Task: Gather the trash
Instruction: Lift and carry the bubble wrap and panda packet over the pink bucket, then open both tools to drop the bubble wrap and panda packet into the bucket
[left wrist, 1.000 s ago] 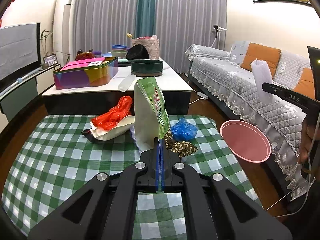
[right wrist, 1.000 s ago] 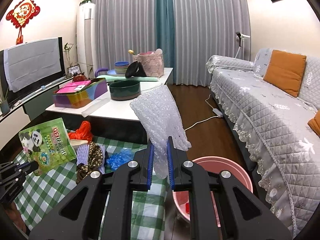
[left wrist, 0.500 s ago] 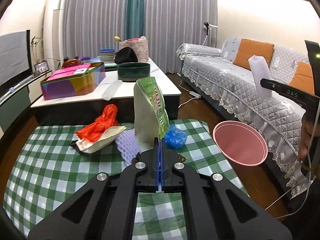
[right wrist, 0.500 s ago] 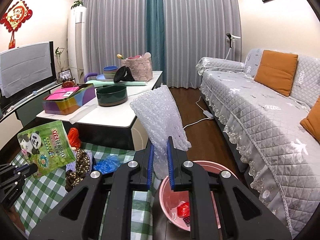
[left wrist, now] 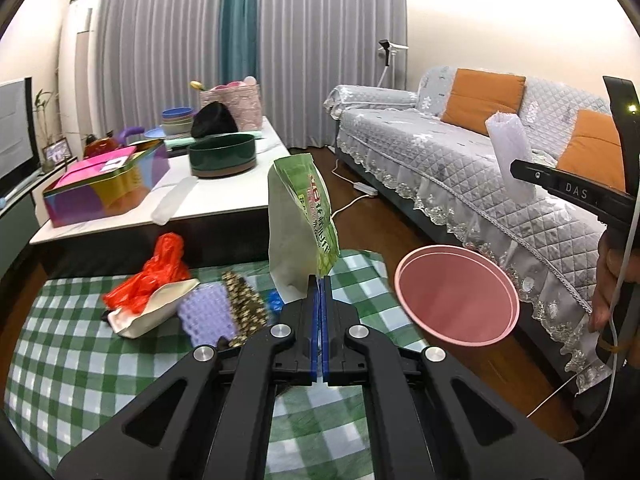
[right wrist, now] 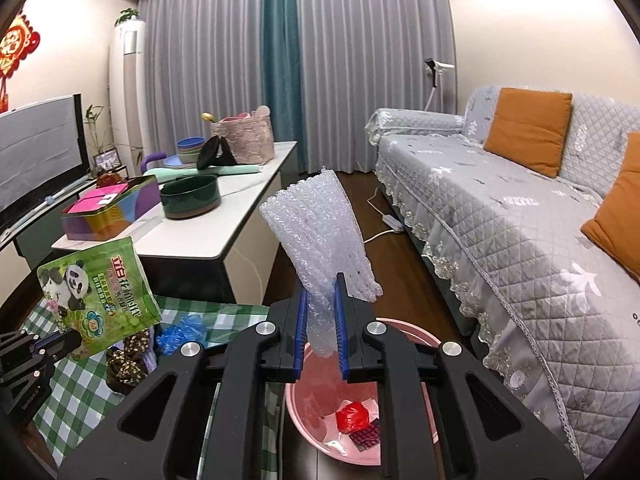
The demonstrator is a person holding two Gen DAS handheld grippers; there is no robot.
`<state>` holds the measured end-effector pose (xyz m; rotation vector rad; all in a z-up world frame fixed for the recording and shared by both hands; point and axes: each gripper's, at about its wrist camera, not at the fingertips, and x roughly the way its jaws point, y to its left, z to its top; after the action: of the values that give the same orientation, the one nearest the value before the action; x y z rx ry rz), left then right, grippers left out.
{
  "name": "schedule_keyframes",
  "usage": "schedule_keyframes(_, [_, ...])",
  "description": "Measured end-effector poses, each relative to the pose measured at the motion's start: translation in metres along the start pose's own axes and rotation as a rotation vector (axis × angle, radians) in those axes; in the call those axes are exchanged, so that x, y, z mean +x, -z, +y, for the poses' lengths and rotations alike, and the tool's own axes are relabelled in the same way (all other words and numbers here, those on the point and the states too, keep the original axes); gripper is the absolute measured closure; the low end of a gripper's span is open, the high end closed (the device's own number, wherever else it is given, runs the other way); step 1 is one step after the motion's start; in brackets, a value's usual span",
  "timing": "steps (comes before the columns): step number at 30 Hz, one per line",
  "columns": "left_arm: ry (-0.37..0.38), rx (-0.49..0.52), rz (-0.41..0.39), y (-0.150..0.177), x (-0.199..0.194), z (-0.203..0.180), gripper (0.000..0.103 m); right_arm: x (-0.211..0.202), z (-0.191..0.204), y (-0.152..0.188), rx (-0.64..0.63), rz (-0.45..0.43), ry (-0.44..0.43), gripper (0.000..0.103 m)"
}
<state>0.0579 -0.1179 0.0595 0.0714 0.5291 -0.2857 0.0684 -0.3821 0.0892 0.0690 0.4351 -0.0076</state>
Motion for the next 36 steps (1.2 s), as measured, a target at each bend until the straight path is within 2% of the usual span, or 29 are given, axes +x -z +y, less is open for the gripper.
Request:
schedule_keyframes(23, [0.134, 0.100, 0.020, -0.029, 0.064, -0.075, 0.102, 0.023, -0.057, 0.019, 0.092, 0.078, 0.103, 0.090])
schedule_keyframes(36, [0.237, 0.155, 0.076, -0.034, 0.111, -0.109, 0.102, 0.037, -0.077, 0.021, 0.133, 0.103, 0.133, 0.090])
